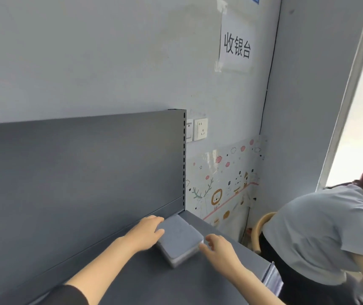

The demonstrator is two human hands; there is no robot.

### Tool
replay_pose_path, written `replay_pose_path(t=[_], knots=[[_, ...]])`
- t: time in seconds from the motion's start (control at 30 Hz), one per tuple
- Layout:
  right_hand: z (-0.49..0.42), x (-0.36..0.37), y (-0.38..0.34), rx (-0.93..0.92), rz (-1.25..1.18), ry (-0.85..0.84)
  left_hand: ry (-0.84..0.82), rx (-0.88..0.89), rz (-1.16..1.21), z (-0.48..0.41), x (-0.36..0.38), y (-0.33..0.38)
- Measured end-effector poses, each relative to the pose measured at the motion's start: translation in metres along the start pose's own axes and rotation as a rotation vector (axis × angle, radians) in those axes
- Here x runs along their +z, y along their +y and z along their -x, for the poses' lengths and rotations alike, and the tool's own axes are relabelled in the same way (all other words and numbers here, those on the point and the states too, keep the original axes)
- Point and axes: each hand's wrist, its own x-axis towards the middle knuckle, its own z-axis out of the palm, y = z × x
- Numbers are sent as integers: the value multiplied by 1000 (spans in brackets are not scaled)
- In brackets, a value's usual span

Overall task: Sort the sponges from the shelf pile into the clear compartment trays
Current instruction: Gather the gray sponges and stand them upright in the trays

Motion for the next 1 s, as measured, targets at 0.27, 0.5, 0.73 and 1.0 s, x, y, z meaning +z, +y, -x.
replay_pose_path(t=[0.27,0.5,0.73,1.0], knots=[[-41,13,-17,135,213,1,-66,51,84,-48,13,-14],[-39,6,-6,116,-101,-50,-271,71,237,-36,0,-22],[-11,1,-3,99,-283,-124,-453,21,267,-23,1,-12],[21,-10,-4,94,-363,-203,-473,3,349,16,2,4]])
